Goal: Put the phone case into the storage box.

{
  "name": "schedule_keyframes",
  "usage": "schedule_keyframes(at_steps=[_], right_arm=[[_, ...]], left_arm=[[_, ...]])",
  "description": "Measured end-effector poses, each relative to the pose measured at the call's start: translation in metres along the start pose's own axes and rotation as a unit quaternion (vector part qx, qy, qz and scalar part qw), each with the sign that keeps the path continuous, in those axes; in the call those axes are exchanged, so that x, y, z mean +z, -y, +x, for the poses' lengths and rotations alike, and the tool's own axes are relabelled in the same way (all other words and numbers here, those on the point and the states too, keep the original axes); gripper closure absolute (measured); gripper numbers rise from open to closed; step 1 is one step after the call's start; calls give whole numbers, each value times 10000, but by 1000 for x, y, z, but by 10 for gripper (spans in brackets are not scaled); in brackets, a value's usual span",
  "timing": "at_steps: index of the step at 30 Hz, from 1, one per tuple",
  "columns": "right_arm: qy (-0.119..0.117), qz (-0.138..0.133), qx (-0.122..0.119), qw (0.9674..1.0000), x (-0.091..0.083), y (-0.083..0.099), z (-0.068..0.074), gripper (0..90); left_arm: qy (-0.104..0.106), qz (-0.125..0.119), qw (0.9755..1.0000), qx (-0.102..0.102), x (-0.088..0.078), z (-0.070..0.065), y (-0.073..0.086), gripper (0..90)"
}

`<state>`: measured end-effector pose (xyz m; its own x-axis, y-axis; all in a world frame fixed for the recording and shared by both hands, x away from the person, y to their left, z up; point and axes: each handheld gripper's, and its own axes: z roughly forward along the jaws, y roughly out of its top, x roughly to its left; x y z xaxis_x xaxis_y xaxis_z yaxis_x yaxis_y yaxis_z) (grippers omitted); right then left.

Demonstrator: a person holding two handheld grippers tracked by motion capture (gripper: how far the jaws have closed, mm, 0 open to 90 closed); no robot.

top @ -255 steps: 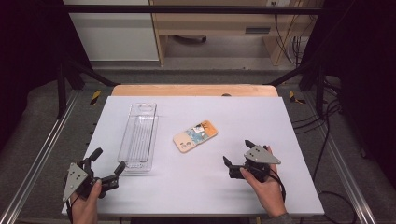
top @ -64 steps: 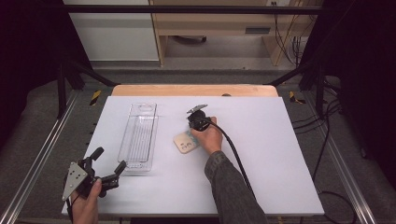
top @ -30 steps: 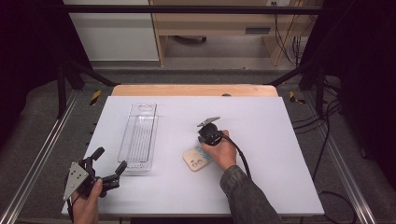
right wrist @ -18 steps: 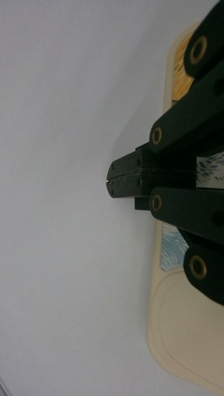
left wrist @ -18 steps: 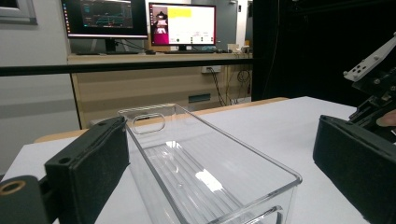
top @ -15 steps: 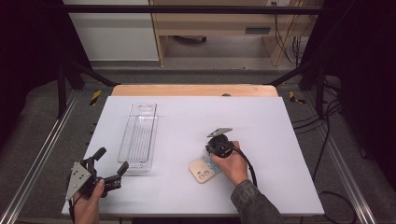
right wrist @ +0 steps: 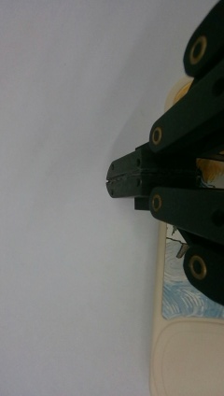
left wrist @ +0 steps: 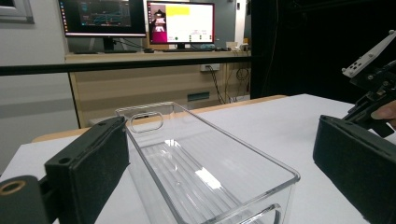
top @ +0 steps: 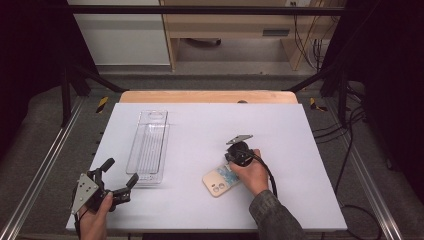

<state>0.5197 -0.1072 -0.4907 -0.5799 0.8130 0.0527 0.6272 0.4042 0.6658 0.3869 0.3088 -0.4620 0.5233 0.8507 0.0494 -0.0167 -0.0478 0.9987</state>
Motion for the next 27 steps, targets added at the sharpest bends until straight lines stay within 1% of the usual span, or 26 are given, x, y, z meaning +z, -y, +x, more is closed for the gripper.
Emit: schedule_keyframes(at_steps=[2,4,5,6,7,8,10,12,14,15,16,17,19,20,21,22,23,24,25,26,27], right_arm=[[-37,11,50,10000,-3,3,-1,900],[-63,-60,74,9999,-5,6,-2,900],[-103,-306,36,9995,-8,9,-4,900],[-103,-306,36,9995,-8,9,-4,900],[-94,-382,42,9992,-10,10,-4,900],[-63,-539,65,9985,-13,12,-5,900],[-64,-725,106,9973,-17,14,-6,899],[-28,-946,170,9954,-23,16,-6,898],[30,-1152,144,9932,-29,18,-5,898],[44,-1378,135,9904,-36,20,-3,896],[44,-1378,135,9904,-36,20,-3,896],[52,-1563,176,9875,-44,24,-1,890],[47,-1599,205,9869,-46,25,0,888],[44,-1765,236,9840,-53,29,0,872],[36,-1813,231,9832,-56,31,0,865],[36,-1813,231,9832,-56,31,0,865],[17,-1995,235,9796,-65,37,0,820],[17,-1995,235,9796,-65,37,0,820],[16,-2055,242,9783,-68,39,-1,804],[12,-2132,261,9767,-72,42,-1,773],[22,-2206,242,9751,-76,46,-2,714]], left_arm=[[4,6,10000,10,0,0,0,33],[14,5,10000,8,0,-1,0,33],[22,16,10000,20,0,-2,-1,33],[22,16,10000,20,0,-2,-1,33],[33,18,10000,22,0,-3,-1,33],[42,20,10000,27,0,-3,-1,33],[62,34,10000,35,0,-4,-1,33],[80,32,10000,37,0,-5,-1,33],[93,28,9999,42,-1,-6,-1,33],[96,32,9999,41,-1,-6,-1,33],[98,25,9999,39,-1,-6,-1,33],[102,22,9999,36,-2,-6,-1,32],[110,22,9999,31,-2,-7,-2,32],[122,21,9999,32,-2,-7,-2,32],[128,18,9999,27,-2,-7,-2,32],[137,19,9999,24,-1,-7,-2,32],[144,30,9999,35,-1,-7,-1,32],[151,39,9999,42,-1,-8,-1,32],[160,47,9998,52,-2,-8,-1,32],[168,49,9998,53,-2,-8,-2,32],[176,49,9998,55,-2,-9,-2,32]])
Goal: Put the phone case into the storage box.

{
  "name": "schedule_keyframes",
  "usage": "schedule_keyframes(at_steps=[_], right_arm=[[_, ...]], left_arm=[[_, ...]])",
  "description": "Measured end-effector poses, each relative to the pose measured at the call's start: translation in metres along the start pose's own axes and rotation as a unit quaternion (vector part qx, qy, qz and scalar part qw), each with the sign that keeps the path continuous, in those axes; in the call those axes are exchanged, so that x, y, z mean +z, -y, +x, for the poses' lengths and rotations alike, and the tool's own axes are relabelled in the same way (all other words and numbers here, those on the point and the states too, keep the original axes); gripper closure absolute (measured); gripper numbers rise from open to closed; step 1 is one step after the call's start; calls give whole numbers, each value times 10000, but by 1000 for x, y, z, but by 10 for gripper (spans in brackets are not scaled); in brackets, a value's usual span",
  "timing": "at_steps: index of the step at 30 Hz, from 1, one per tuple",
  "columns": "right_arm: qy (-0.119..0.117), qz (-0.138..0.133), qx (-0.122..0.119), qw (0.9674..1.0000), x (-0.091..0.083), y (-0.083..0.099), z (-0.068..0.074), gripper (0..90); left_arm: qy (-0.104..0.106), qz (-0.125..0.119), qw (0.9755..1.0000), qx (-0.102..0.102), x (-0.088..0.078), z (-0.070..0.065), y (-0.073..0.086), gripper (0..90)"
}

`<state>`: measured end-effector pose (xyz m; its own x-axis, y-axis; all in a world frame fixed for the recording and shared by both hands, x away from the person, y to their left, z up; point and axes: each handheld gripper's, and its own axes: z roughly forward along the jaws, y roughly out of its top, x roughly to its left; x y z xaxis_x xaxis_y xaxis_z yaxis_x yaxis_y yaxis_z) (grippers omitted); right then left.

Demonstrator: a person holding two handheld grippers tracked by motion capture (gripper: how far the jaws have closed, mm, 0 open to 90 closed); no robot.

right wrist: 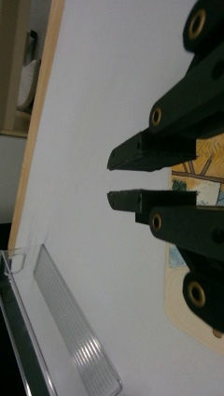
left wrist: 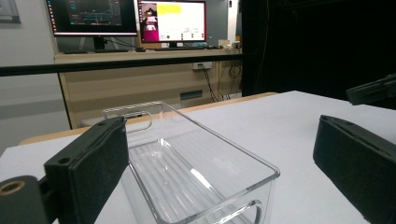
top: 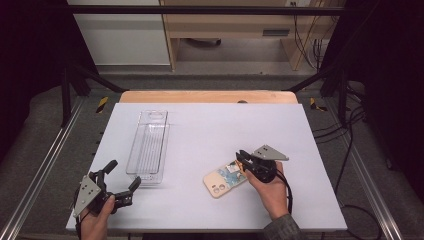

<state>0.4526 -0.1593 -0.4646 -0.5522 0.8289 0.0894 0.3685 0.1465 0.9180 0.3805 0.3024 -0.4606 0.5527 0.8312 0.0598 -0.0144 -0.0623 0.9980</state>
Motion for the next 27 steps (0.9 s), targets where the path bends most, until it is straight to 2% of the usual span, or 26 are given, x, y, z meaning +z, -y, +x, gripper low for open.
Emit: schedule_keyframes(at_steps=[4,5,6,7,8,9,11,12,13,14,16,22,23,27], right_arm=[[121,-173,22,9998,-15,4,-4,432],[229,-248,40,9994,-24,7,-7,278],[277,-253,23,9993,-27,8,-8,233],[277,-253,23,9993,-27,8,-8,233],[350,-293,-9,9990,-32,10,-10,186],[441,-442,-8,9981,-44,13,-14,117],[454,-516,-8,9976,-49,15,-17,95],[434,-675,-1,9968,-59,20,-22,61],[434,-675,-1,9968,-59,20,-22,61],[449,-868,-46,9952,-66,26,-26,57],[461,-947,-39,9944,-70,33,-29,54],[539,-1014,-120,9933,-79,38,-36,58],[510,-1025,-55,9934,-80,43,-39,61],[468,-1000,-64,9939,-80,46,-39,62]], left_arm=[[26,32,10000,15,0,-1,0,30],[41,44,10000,4,1,-2,0,28],[67,59,10000,-2,1,-2,0,27],[67,59,10000,-2,1,-2,0,26],[68,75,9999,9,1,-2,0,26],[80,99,9999,-3,0,-3,0,25],[86,94,9999,-10,-1,-3,-1,22],[92,92,9999,1,-1,-4,-2,21],[89,72,9999,2,-2,-5,-3,21],[83,69,9999,8,-3,-5,-4,18],[97,80,9999,-3,-4,-7,-5,16],[159,173,9997,43,-5,-14,-10,12],[168,193,9997,65,-4,-15,-10,12],[264,264,9993,51,-3,-19,-12,11]])
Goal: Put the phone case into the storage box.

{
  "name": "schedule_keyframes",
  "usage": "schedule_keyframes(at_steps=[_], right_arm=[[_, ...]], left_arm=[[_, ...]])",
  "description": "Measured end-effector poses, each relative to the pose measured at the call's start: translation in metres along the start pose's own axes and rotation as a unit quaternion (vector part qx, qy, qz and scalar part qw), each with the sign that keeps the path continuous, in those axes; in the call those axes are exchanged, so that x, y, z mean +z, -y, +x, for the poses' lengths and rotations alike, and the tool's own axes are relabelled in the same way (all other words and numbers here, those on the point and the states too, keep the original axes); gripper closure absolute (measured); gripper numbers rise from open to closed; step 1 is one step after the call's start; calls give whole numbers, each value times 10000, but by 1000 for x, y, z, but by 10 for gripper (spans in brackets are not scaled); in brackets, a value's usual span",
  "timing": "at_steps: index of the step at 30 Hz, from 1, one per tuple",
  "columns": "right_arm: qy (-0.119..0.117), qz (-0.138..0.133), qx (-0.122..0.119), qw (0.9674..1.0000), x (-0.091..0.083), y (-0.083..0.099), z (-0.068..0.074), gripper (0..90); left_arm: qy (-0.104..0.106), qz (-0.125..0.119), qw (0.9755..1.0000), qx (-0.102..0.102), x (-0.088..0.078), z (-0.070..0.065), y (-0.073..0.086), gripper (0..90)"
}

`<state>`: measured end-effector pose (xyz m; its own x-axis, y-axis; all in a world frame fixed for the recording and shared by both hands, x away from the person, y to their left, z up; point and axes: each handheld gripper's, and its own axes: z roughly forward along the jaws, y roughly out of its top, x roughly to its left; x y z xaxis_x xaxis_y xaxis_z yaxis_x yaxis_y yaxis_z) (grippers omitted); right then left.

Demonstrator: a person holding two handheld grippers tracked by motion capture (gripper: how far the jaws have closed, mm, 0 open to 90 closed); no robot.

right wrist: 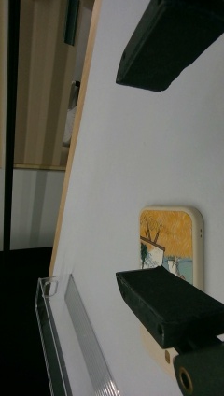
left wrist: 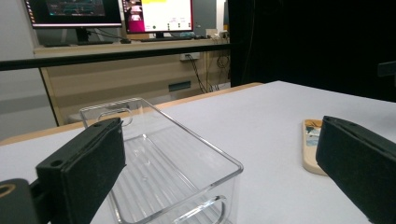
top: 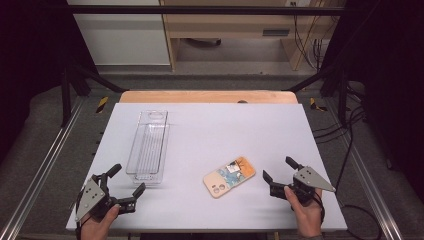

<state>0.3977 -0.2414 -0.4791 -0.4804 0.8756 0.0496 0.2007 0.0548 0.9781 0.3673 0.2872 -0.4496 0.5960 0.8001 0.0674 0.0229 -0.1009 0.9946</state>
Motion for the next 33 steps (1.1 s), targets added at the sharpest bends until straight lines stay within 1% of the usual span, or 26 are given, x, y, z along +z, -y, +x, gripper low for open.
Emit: schedule_keyframes(at_steps=[1,2,3,4,6,7,9,11,14,18,21,24,25,27,31,33], right_arm=[[21,-60,16,10000,0,-1,1,63],[24,-106,20,9999,0,-2,2,64],[24,-106,20,9999,0,-2,2,64],[22,-98,-52,9999,0,-2,3,64],[16,-80,-71,9999,1,-1,4,63],[18,-32,-98,9999,3,0,6,63],[25,-21,-124,9999,4,0,6,64],[8,-22,-183,9998,6,-1,8,65],[20,-124,-168,9998,5,-3,9,67],[14,-95,-121,9999,5,-1,7,68],[4,-114,-119,9999,4,-2,7,70],[20,-2,-190,9998,5,0,8,67],[8,17,-178,9998,5,0,8,67],[-36,-40,-120,9999,5,-2,7,67],[-58,-69,-111,9999,5,-1,7,63],[-62,-89,-97,9999,4,-1,5,61]], left_arm=[[89,87,9999,-12,3,-3,-3,10],[89,87,9999,-12,3,-3,-3,10],[115,136,9998,11,4,-5,-5,10],[155,161,9997,20,5,-7,-7,12],[259,251,9993,20,7,-12,-12,12],[333,315,9989,49,9,-15,-14,12],[448,500,9976,163,13,-22,-18,12],[549,596,9965,224,17,-29,-21,13],[646,735,9948,274,29,-39,-25,13],[876,966,9908,350,54,-53,-32,14],[1052,1240,9858,416,78,-61,-34,16],[1147,1444,9820,411,96,-66,-34,20],[1219,1523,9801,374,106,-69,-35,21],[1293,1641,9770,420,117,-72,-35,21],[1338,1719,9749,464,132,-78,-39,24],[1305,1759,9745,493,137,-79,-40,25]])
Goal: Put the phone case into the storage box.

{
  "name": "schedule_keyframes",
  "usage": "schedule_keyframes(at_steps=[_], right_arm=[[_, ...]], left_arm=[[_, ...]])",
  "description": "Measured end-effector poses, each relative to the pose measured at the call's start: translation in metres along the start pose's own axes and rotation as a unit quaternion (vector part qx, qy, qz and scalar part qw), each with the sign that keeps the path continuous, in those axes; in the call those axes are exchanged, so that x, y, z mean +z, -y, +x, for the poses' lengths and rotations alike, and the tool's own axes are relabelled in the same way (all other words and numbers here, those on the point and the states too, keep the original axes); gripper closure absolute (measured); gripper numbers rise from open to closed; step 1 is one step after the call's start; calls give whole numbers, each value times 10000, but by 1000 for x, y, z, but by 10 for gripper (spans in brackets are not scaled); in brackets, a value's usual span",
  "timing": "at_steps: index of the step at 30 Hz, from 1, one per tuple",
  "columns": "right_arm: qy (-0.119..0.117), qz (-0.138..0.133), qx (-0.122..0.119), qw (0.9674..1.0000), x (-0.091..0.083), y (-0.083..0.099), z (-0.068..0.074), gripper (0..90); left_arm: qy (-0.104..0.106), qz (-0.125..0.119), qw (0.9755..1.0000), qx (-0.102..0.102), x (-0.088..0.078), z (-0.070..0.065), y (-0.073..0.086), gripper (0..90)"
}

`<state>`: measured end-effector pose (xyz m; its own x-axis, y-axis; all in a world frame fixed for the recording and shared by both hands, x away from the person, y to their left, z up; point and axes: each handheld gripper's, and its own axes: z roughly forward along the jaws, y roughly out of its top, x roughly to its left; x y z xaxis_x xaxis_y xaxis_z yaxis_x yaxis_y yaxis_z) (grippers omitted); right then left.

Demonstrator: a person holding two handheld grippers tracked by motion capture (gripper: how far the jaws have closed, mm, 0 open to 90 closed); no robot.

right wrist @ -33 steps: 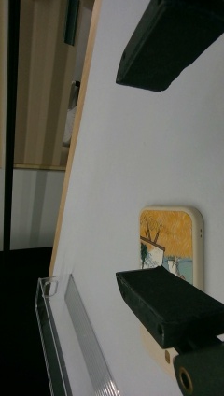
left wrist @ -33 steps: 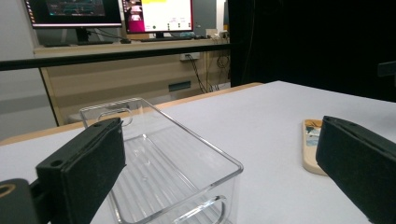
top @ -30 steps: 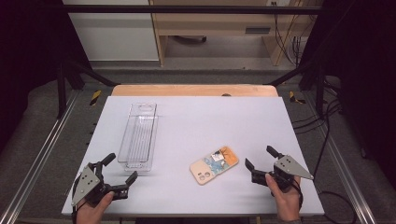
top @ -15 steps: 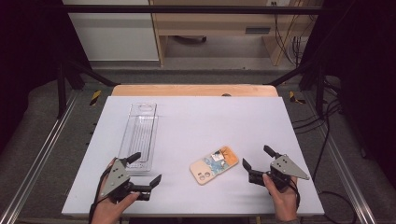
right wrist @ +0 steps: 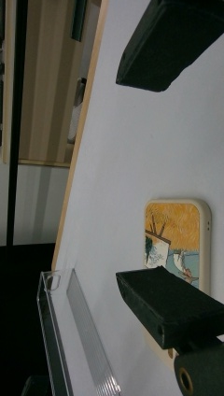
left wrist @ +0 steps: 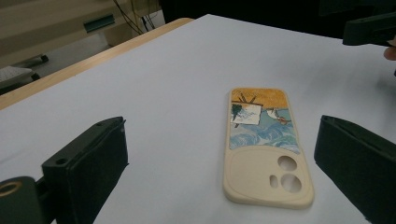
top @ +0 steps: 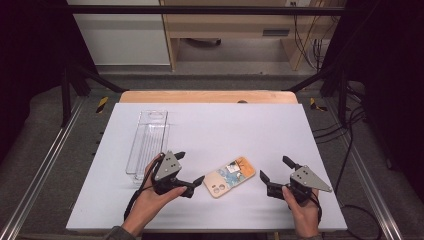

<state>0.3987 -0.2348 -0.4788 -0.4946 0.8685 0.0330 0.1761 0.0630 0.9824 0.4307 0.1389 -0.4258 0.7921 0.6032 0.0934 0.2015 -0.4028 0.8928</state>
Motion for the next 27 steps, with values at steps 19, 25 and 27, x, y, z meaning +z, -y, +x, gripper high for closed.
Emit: schedule_keyframes(at_steps=[19,25,27], right_arm=[[3,-8,79,10000,0,1,-2,46],[24,-6,146,9999,-2,3,-4,45],[21,-2,165,9999,-1,3,-4,45]], left_arm=[[389,589,9975,10,28,4,-20,25],[547,847,9949,0,42,2,-15,26],[573,914,9942,-22,46,2,-13,26]])
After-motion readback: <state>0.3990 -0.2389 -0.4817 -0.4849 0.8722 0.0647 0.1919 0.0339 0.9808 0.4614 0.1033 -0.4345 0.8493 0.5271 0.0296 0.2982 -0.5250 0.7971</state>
